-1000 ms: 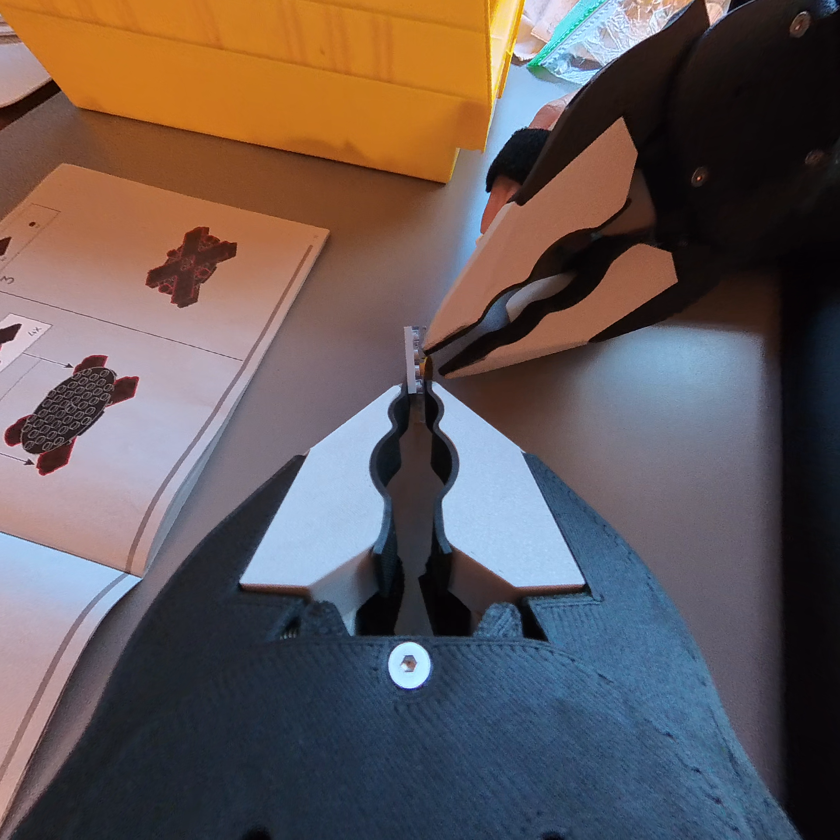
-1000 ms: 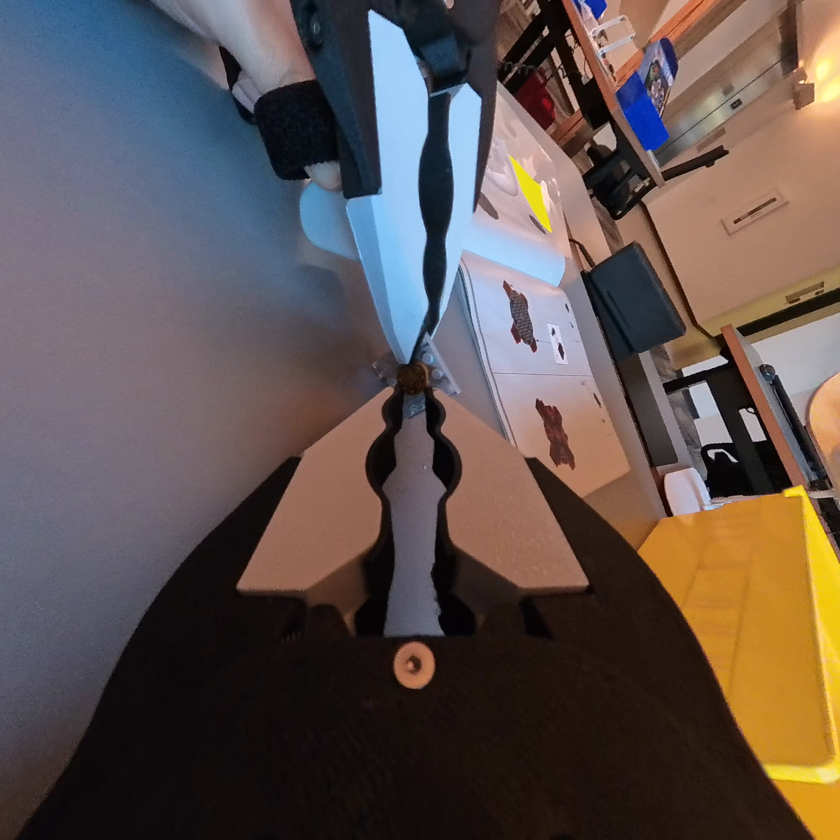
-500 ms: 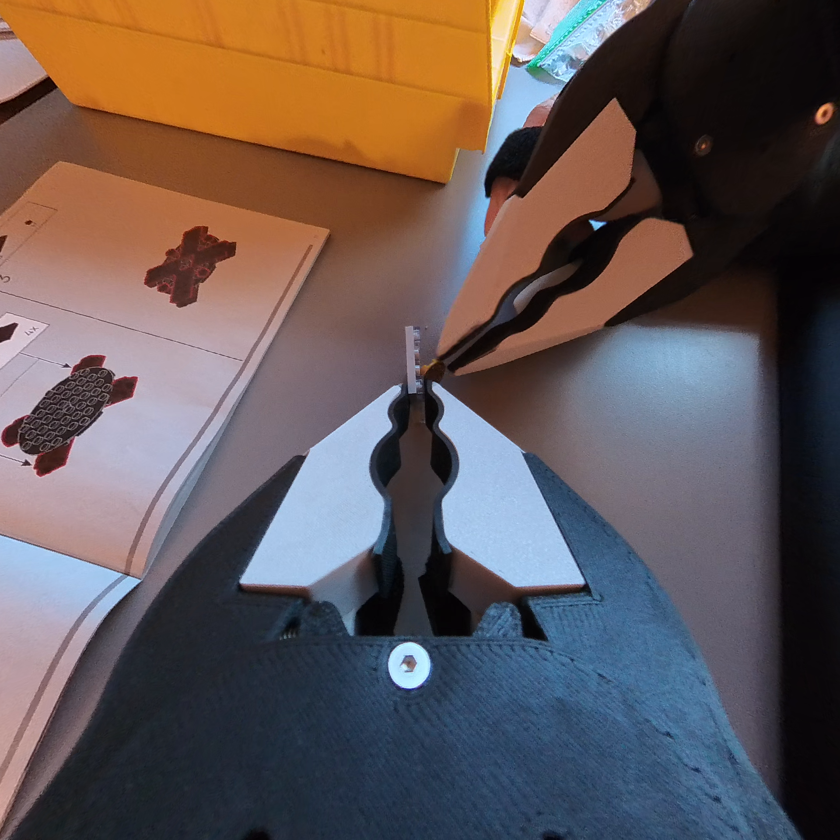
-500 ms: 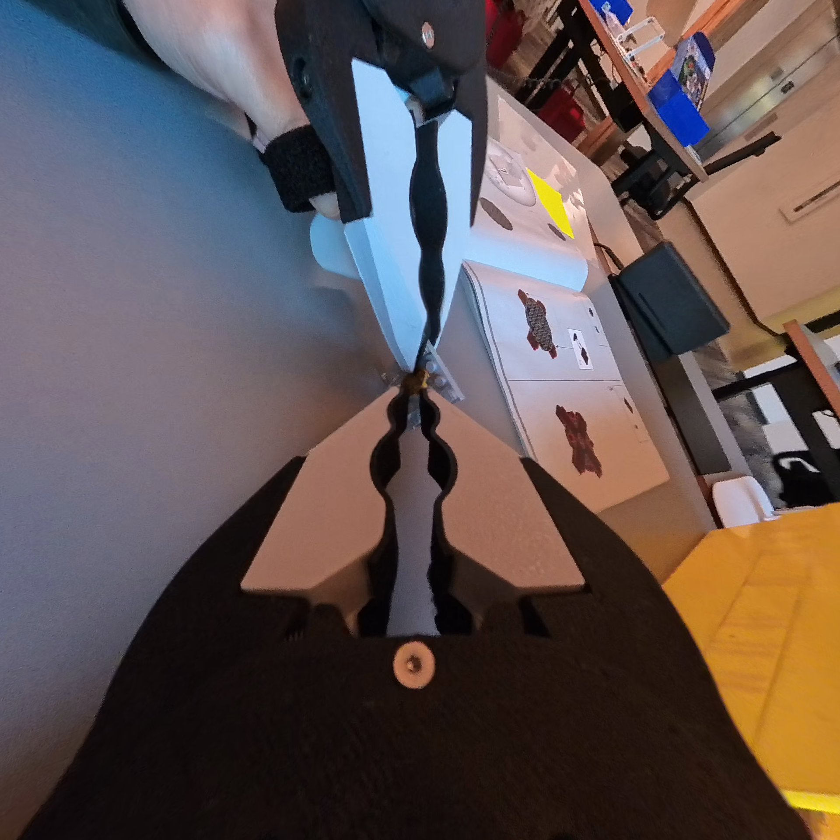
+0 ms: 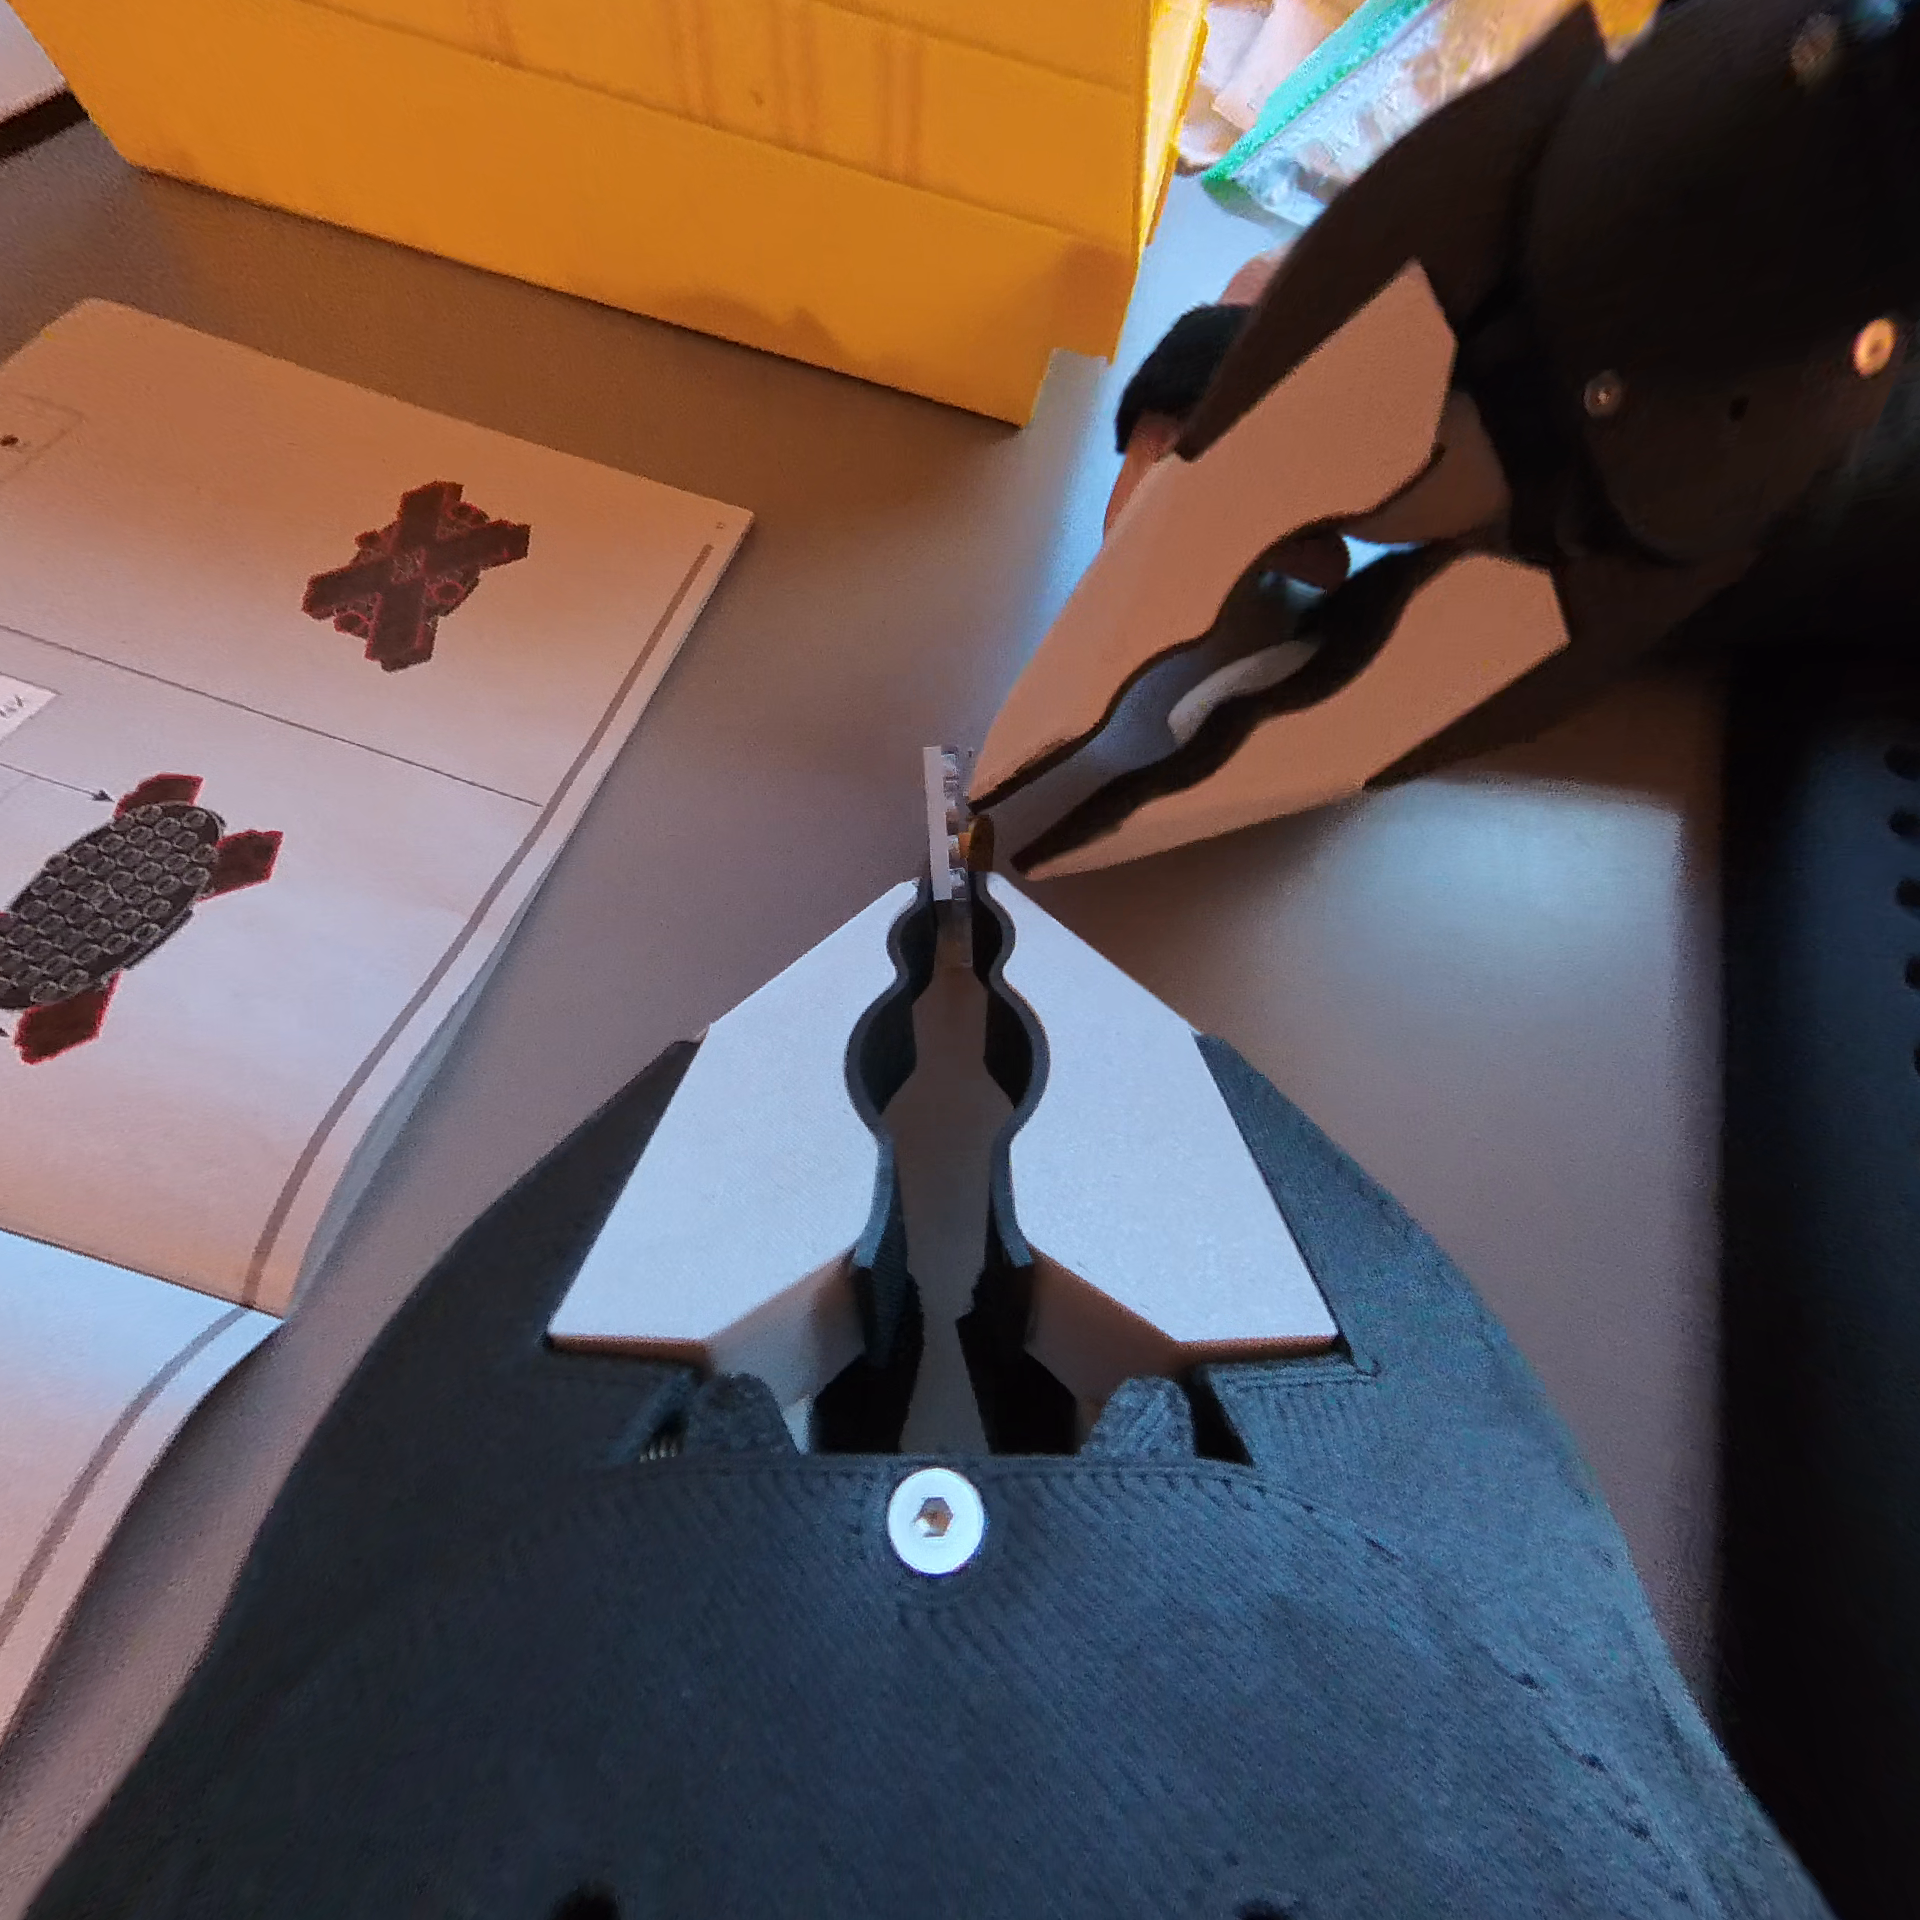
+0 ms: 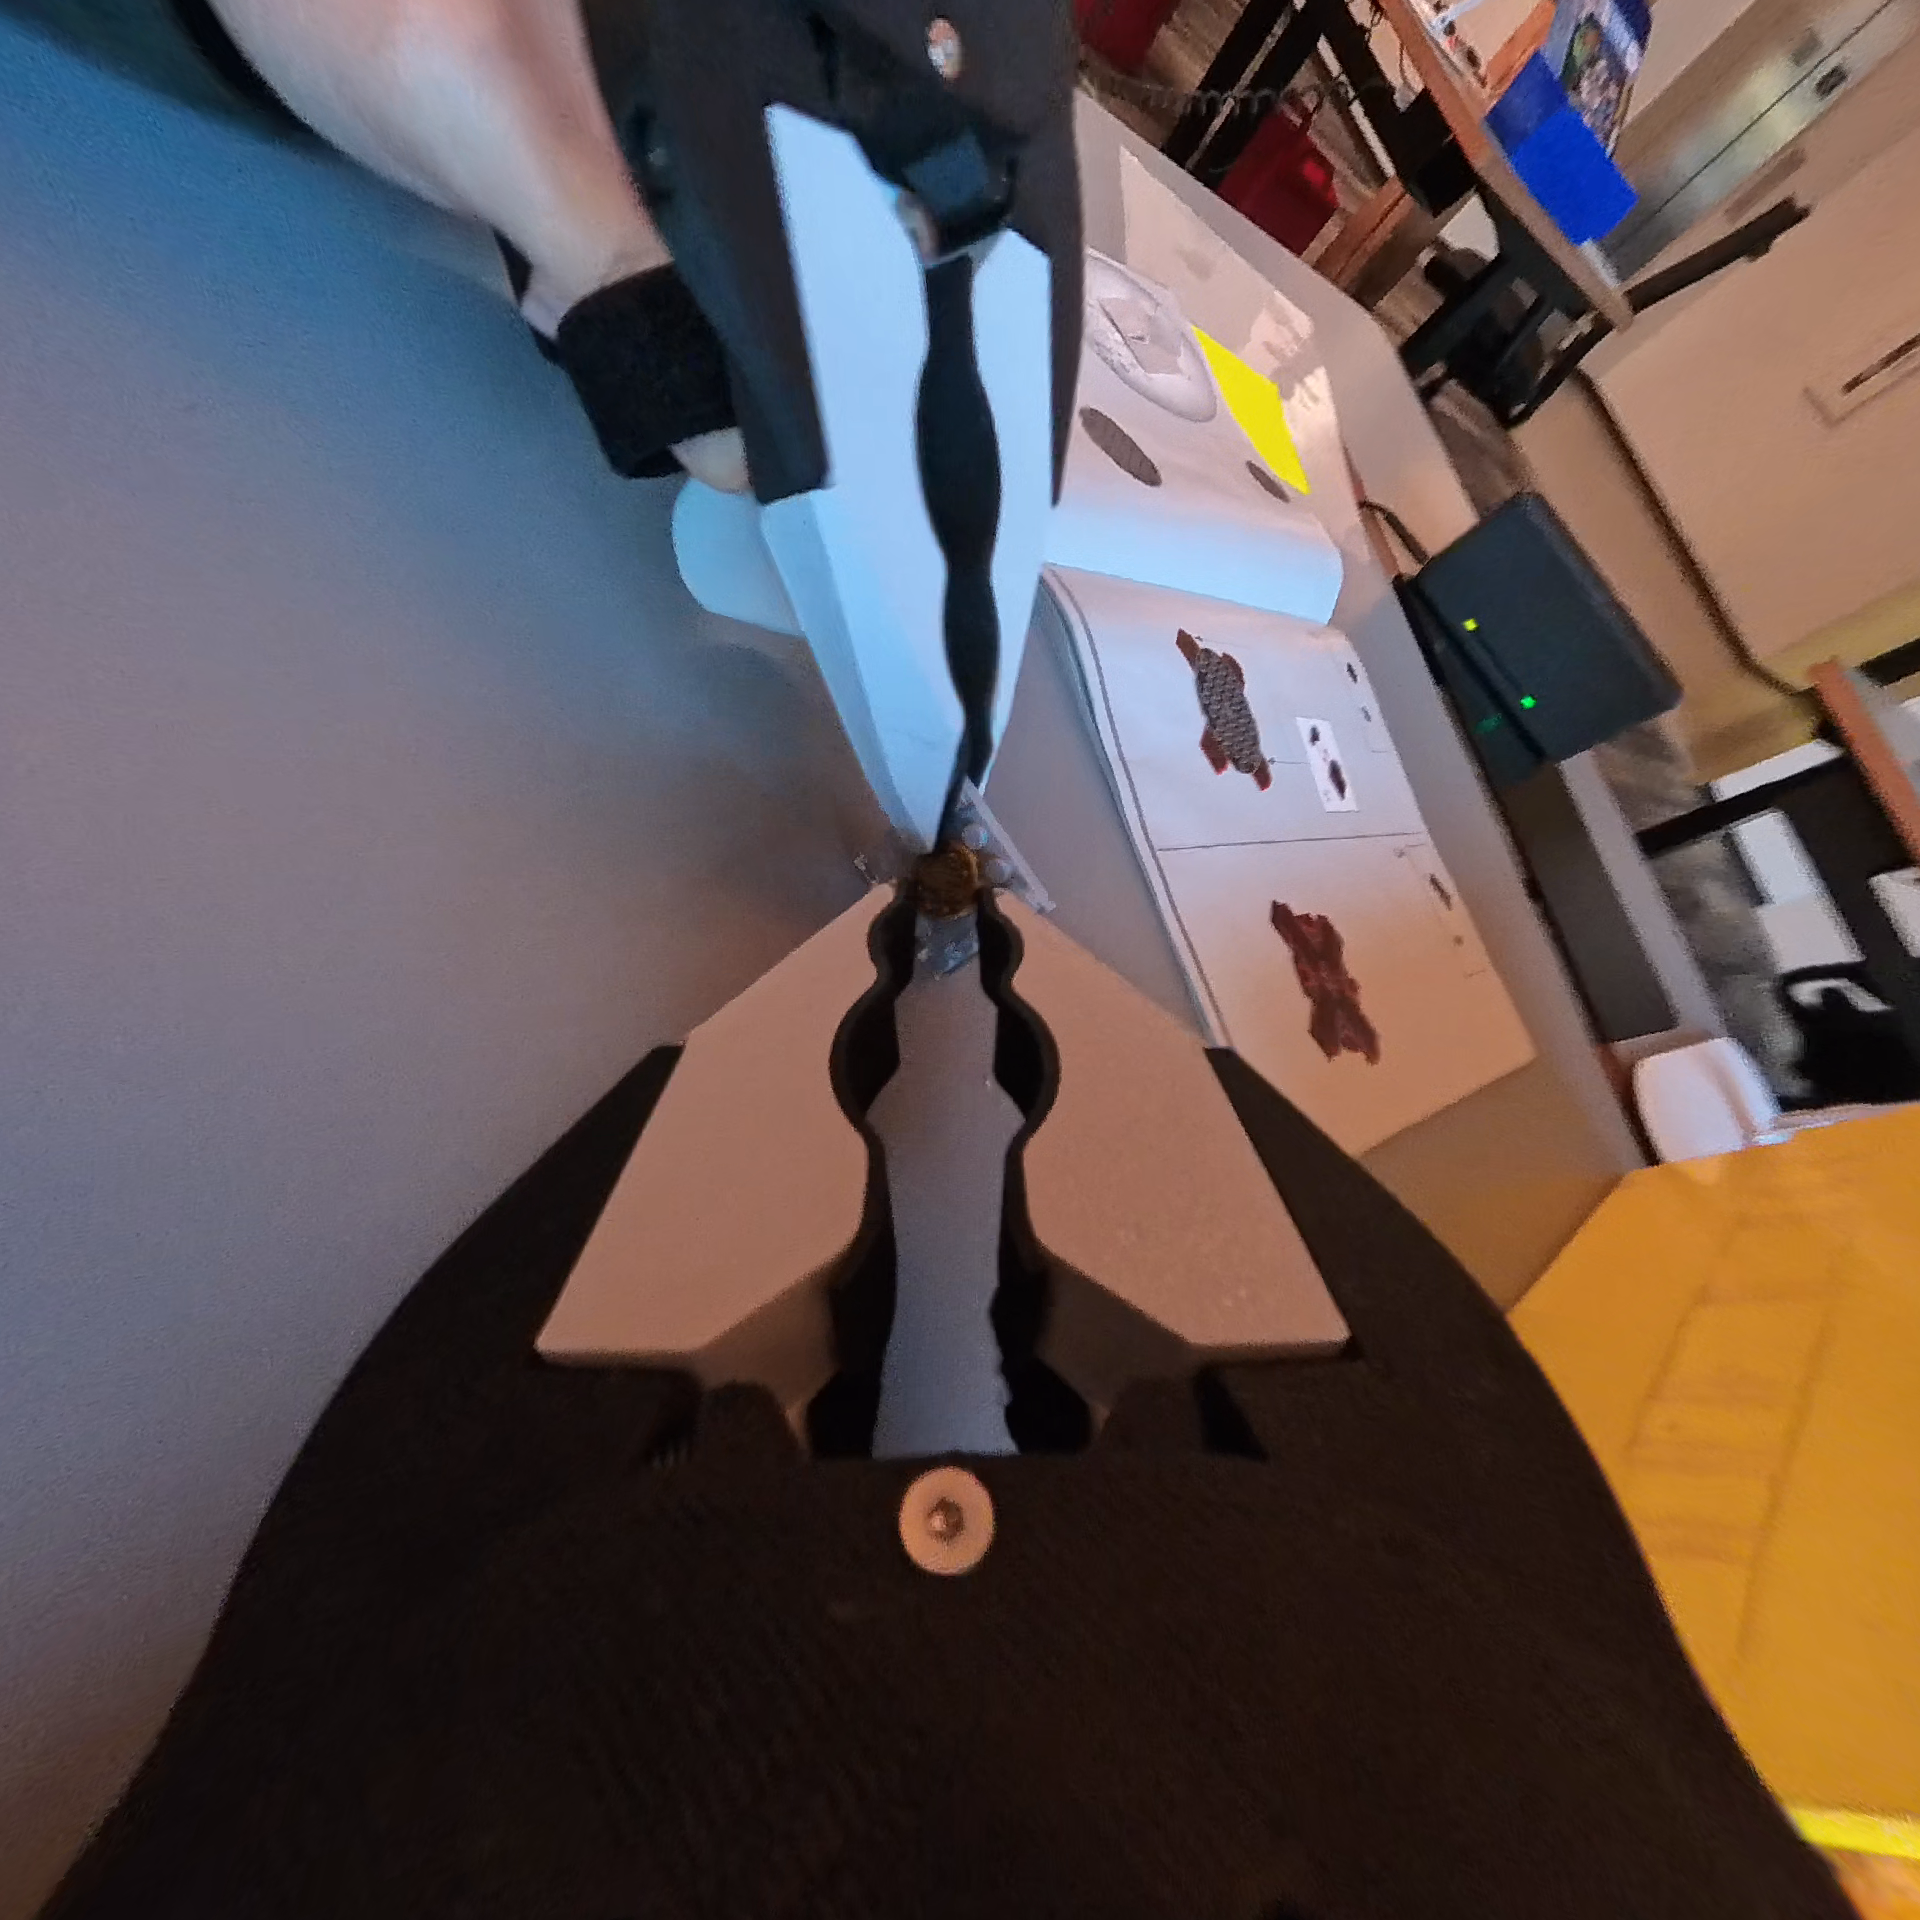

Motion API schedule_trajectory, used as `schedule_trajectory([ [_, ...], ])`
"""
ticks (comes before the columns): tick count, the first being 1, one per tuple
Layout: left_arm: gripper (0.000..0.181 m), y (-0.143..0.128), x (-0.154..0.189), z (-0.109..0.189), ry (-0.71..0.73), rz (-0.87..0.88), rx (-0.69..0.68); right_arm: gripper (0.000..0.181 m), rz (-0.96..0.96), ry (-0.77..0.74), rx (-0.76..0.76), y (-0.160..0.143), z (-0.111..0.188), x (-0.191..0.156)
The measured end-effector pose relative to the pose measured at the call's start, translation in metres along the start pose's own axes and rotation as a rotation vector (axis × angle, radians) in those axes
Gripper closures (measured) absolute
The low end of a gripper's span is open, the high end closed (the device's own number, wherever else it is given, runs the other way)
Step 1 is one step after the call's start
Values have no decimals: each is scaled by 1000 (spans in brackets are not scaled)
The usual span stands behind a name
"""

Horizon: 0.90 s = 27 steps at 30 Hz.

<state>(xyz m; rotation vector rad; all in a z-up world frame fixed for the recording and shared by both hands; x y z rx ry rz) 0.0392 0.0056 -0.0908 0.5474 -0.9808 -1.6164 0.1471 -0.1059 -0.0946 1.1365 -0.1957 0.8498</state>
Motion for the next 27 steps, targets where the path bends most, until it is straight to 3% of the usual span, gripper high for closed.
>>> schedule_trajectory([
  [3, 176, 0, -4, 1, -18, 63, 5, 169, 45, -39, -23, 3, -3, -3],
  [12, 176, 0, -5, 0, -40, 83, 9, 178, -111, 43, 32, 0, 1, 5],
  [23, 177, -1, -6, 1, -77, 88, 7, 181, -1, 64, -71, -10, -2, 1],
  [27, 176, -1, -8, 1, -78, 94, 6, 174, -42, 32, -18, -7, 1, 6],
])
Point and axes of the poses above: each gripper's, where its closed fingertips meet, z back along the fingers, y out of its top, x = y × z across the jaws, the point moved 10 cm from there along z, back along the fingers, and after that the axes turned 2 degrees about -y, right-handed, at the moved point
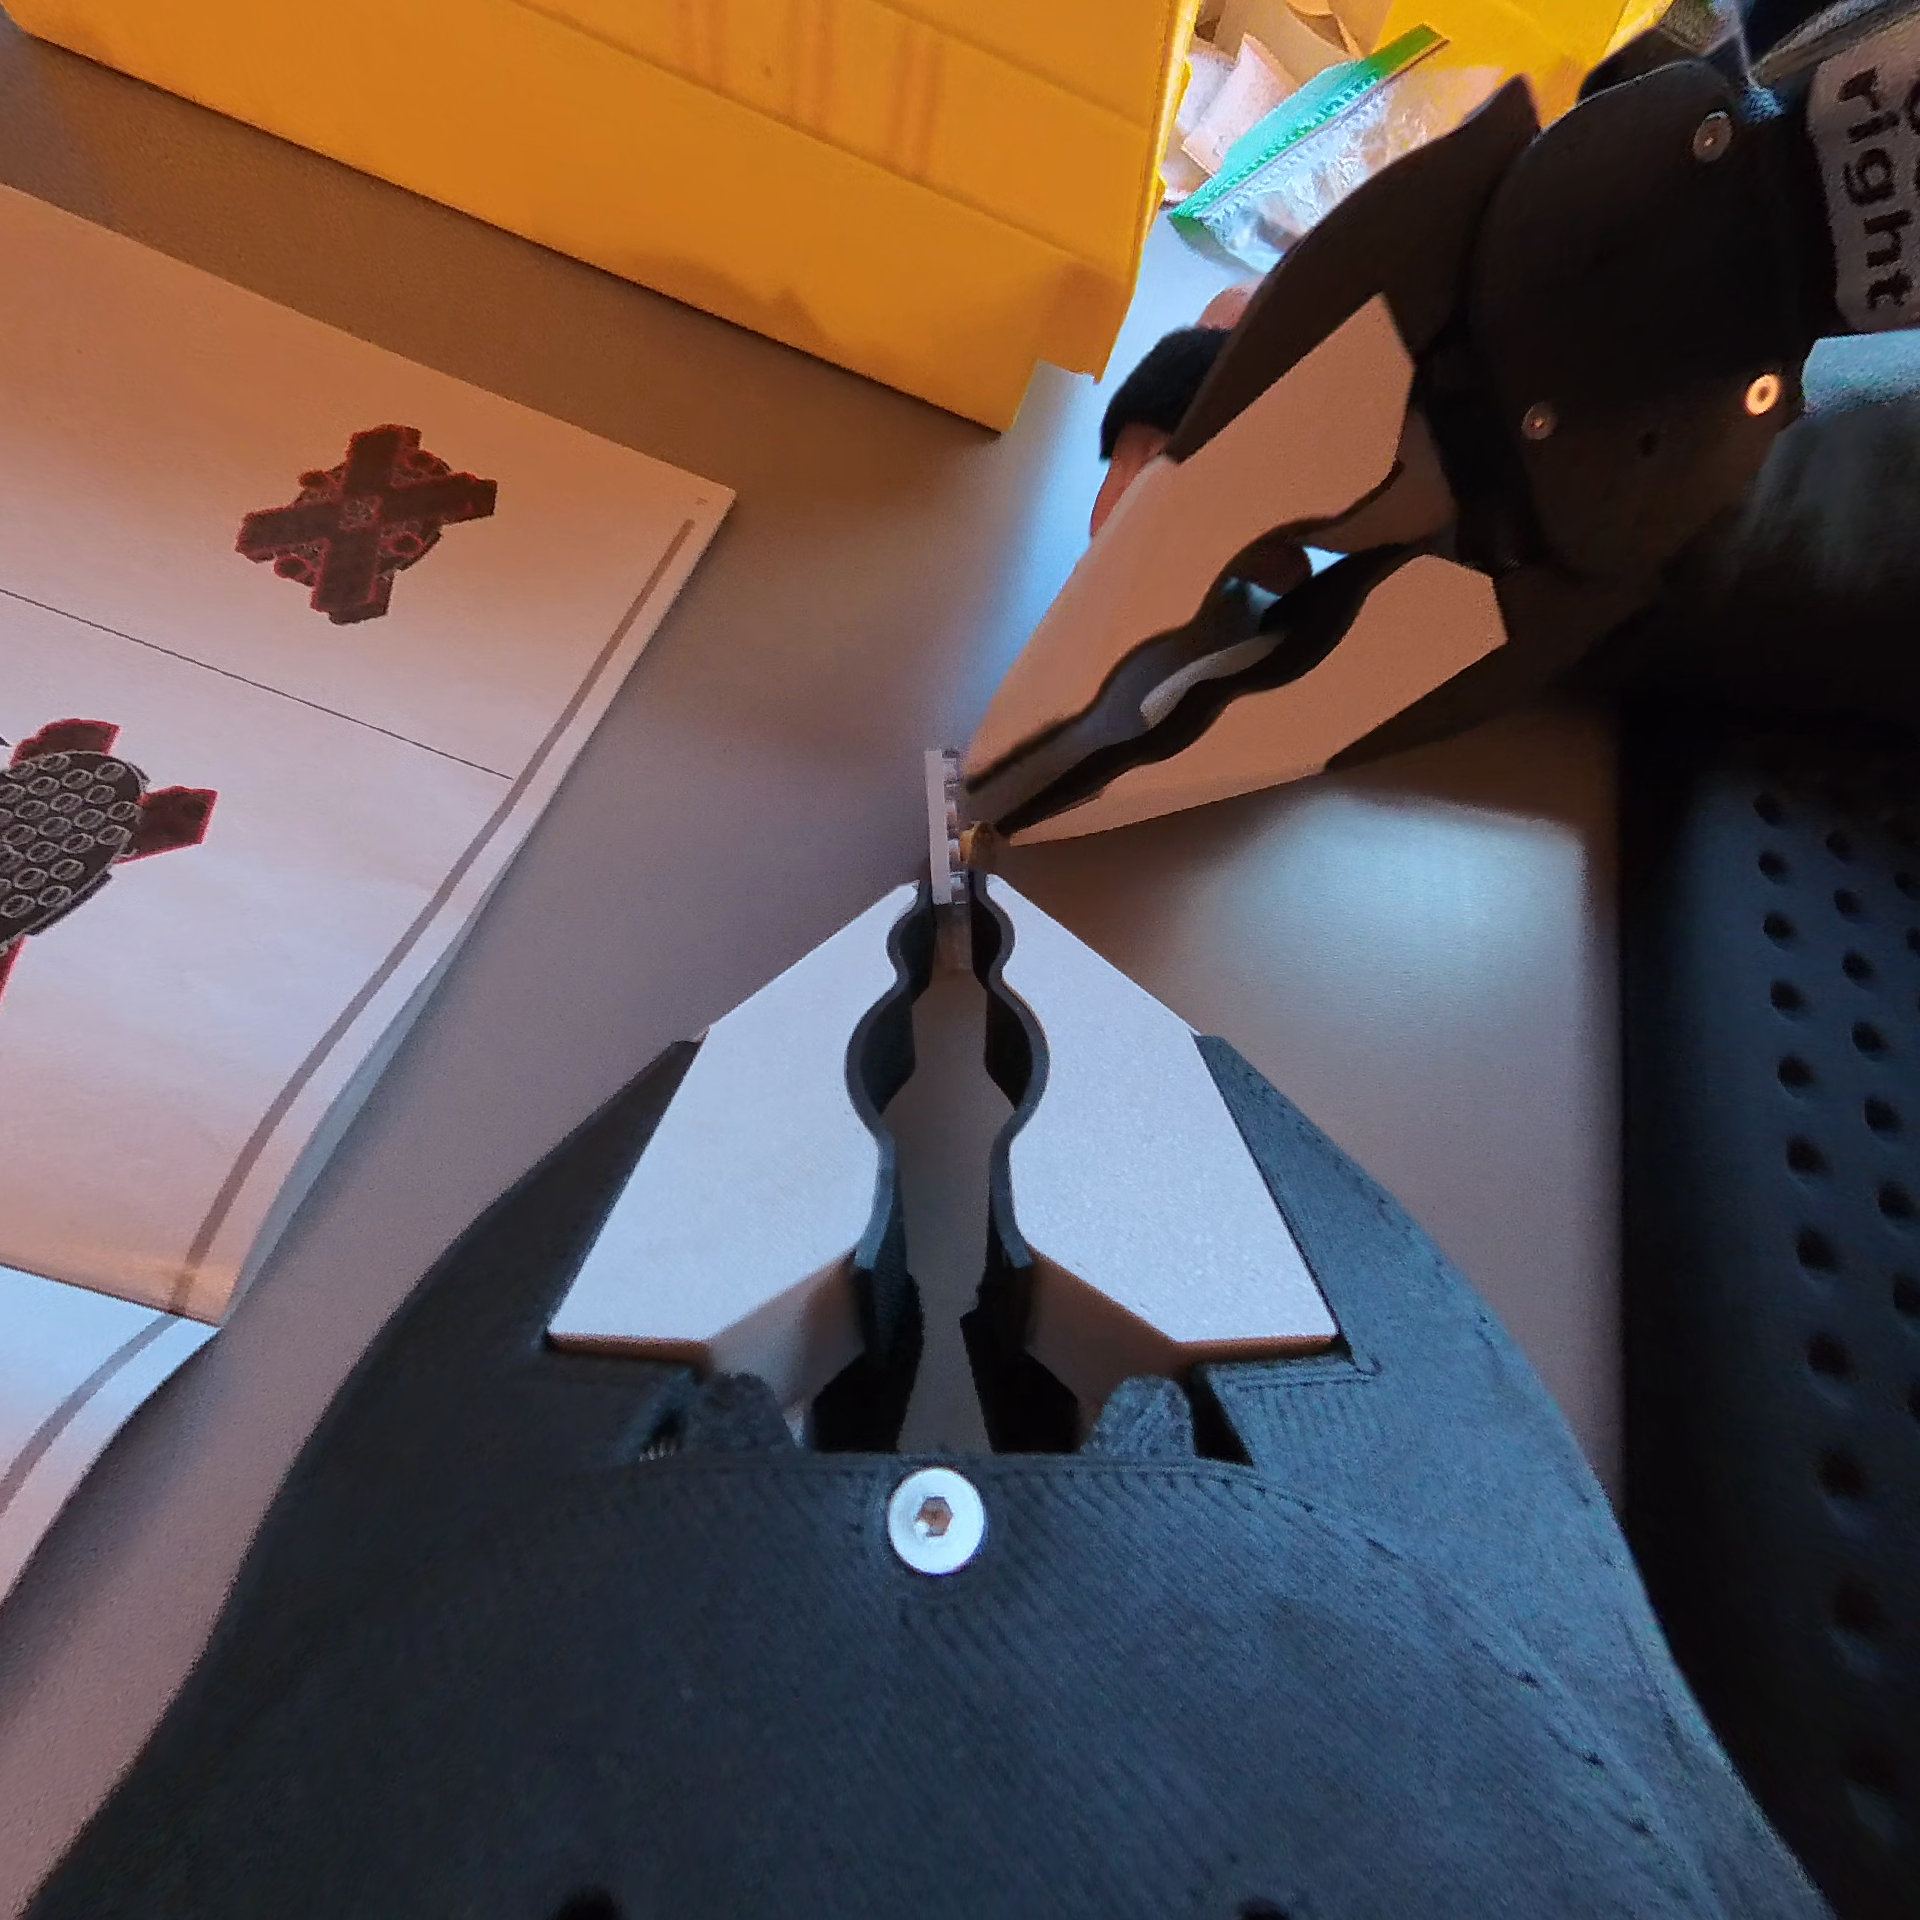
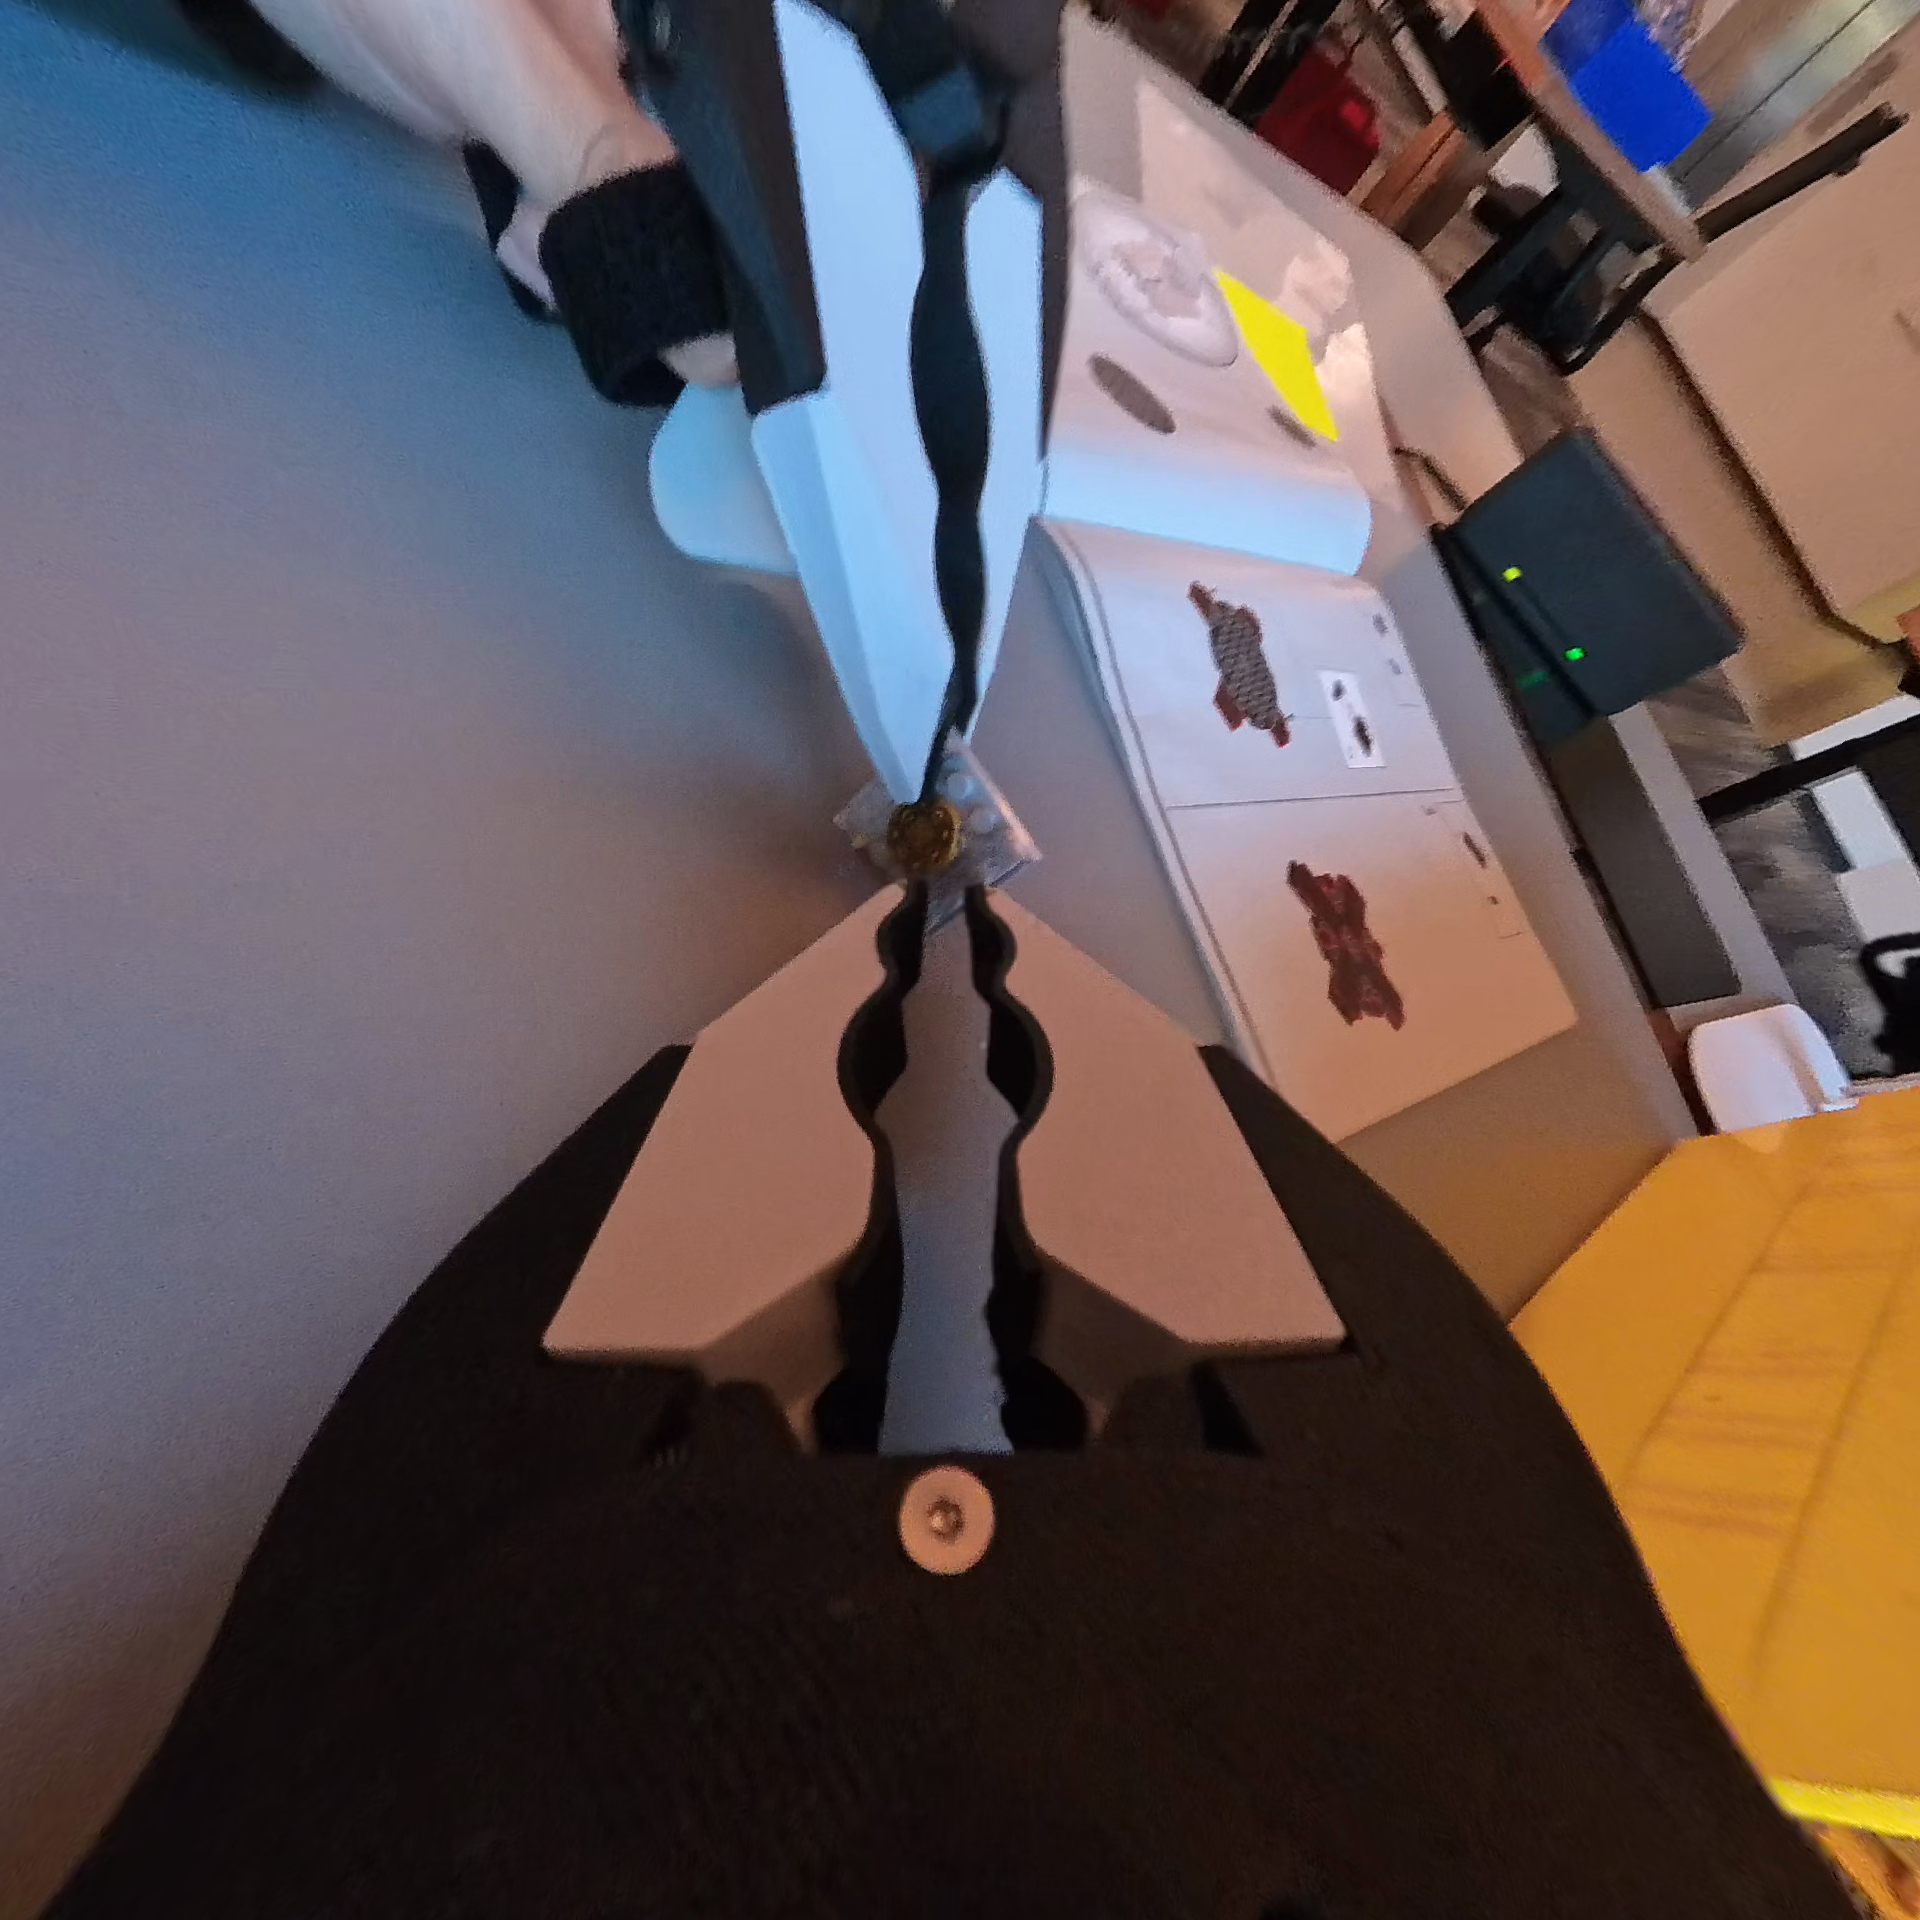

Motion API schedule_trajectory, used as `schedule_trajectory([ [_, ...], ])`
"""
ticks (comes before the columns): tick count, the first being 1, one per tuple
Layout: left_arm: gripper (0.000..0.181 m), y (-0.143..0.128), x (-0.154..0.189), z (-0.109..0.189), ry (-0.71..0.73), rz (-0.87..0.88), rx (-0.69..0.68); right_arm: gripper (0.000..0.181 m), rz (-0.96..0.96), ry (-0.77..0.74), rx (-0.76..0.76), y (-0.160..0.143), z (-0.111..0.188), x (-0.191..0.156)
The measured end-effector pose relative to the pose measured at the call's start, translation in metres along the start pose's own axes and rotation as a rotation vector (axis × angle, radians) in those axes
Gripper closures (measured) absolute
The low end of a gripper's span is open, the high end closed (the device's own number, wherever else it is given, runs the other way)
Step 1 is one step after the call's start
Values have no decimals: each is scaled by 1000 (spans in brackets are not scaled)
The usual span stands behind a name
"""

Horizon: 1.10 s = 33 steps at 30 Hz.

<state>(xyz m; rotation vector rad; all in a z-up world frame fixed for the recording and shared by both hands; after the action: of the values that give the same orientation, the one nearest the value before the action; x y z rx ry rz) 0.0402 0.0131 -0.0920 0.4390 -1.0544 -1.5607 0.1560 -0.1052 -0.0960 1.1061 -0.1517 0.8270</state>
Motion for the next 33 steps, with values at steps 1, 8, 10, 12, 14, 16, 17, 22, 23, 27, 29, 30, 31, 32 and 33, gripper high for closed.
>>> schedule_trajectory([
  [1, 176, 0, -1, 0, -16, 18, 0, 169, 5, -28, 25, 3, 2, 1],
  [8, 177, -3, -12, 2, -223, 301, 40, 163, 281, -71, 51, 11, 1, -16],
  [10, 177, -4, -13, 2, -233, 317, 40, 166, 303, -85, 46, 10, 0, -16],
  [12, 177, -4, -14, 1, -244, 333, 40, 166, 304, -82, 46, 10, 0, -16],
  [14, 177, -4, -15, 1, -264, 348, 43, 167, 282, -72, 49, 11, 1, -14],
  [16, 177, -4, -17, 2, -288, 364, 54, 167, 263, -67, 62, 11, 2, -13],
  [17, 177, -4, -17, 2, -295, 370, 54, 167, 261, -66, 64, 11, 3, -12],
  [22, 176, -4, -18, 1, -298, 373, 46, 167, 293, -70, 56, 10, 3, -13],
  [23, 176, -4, -18, 1, -296, 375, 48, 167, 294, -74, 52, 10, 3, -12],
  [27, 177, -5, -23, 5, -254, 375, 57, 167, 282, -92, 38, 5, 6, -7],
  [29, 177, -6, -24, 5, -233, 365, 35, 167, 248, -96, 56, 6, 8, -3],
  [30, 177, -6, -24, 4, -222, 359, 17, 167, 233, -98, 64, 6, 10, -2],
  [31, 177, -7, -23, 3, -218, 350, 3, 167, 222, -99, 67, 7, 10, -1],
  [32, 177, -7, -22, 2, -216, 341, -2, 167, 215, -100, 71, 7, 11, 0],
  [33, 177, -6, -21, 2, -213, 334, -3, 167, 208, -99, 77, 7, 12, 1],
])
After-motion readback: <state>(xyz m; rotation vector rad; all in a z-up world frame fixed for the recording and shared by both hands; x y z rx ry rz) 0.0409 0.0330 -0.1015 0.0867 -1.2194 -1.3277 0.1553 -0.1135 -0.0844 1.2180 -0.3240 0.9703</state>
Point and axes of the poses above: each gripper's, where its closed fingertips meet, z back along the fingers, y out of its top, x = y × z across the jaws, the point moved 10 cm from there along z, back along the fingers, and after that the axes turned 2 degrees about -y, right-handed, at the moved point
